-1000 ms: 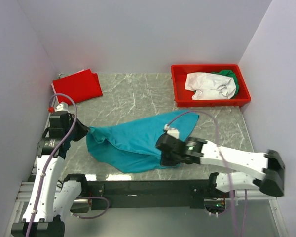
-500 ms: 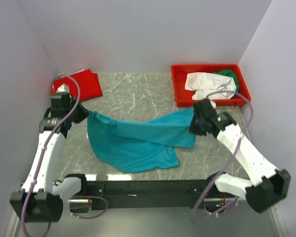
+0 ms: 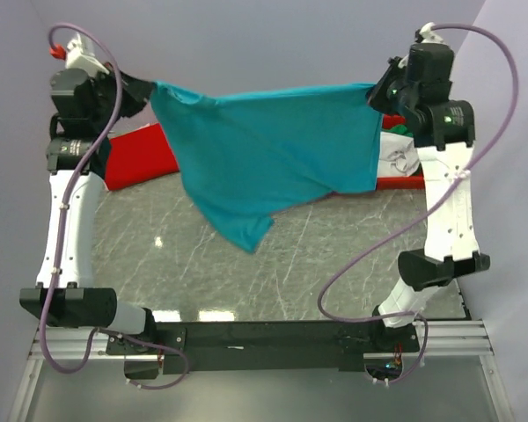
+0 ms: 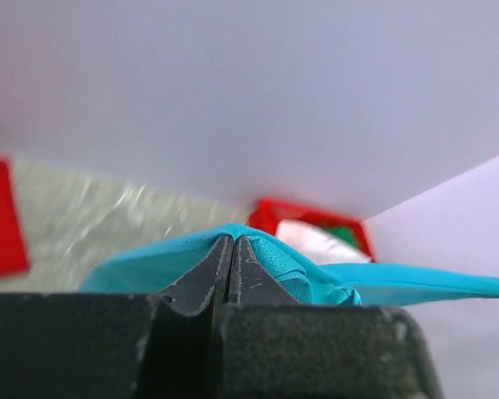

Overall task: Fold and stack the t-shirts
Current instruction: Flatten the tshirt out

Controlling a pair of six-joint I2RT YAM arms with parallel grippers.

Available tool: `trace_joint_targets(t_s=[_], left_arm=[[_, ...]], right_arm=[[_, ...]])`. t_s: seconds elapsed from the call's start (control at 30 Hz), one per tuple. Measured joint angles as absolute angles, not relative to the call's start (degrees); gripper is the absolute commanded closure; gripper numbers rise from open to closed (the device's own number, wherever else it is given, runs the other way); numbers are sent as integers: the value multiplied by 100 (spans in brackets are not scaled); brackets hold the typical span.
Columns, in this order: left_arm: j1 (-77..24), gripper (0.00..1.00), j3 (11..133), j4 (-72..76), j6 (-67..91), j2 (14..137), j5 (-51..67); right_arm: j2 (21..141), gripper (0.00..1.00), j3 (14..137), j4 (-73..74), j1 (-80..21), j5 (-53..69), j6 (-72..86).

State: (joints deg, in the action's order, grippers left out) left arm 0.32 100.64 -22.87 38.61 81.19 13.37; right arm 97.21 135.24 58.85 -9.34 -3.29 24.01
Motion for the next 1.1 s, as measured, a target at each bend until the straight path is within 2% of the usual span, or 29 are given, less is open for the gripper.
trace_joint_targets(t_s=[0.1,0.2,0.37,0.6,0.77,0.9,1.1], left_arm=[[32,99,10320,-1959,3857,7966,1546],[32,99,10224,-1826,3841,7579,1686],[32,99,9657,-1813,3763,6464,1774],[27,99,9019,-2106,3732,4755,1594],[27,99,9089,-2340,3730,4156,1382],[27,99,8991,-2392,3791,4158,1369],[27,99,8715,-2447,3883,4764,1581]], right_arm=[[9317,100,13332,5835,-917,-239,2265],[8390,100,12101,5586,-917,-123,2123],[7175,100,10829,5345,-921,-34,1809],[5710,100,9944,5260,-921,174,1444],[4840,100,9428,5247,-921,377,1376],[4672,100,9212,5242,-923,377,1380],[5371,100,9150,5273,-921,121,1391]])
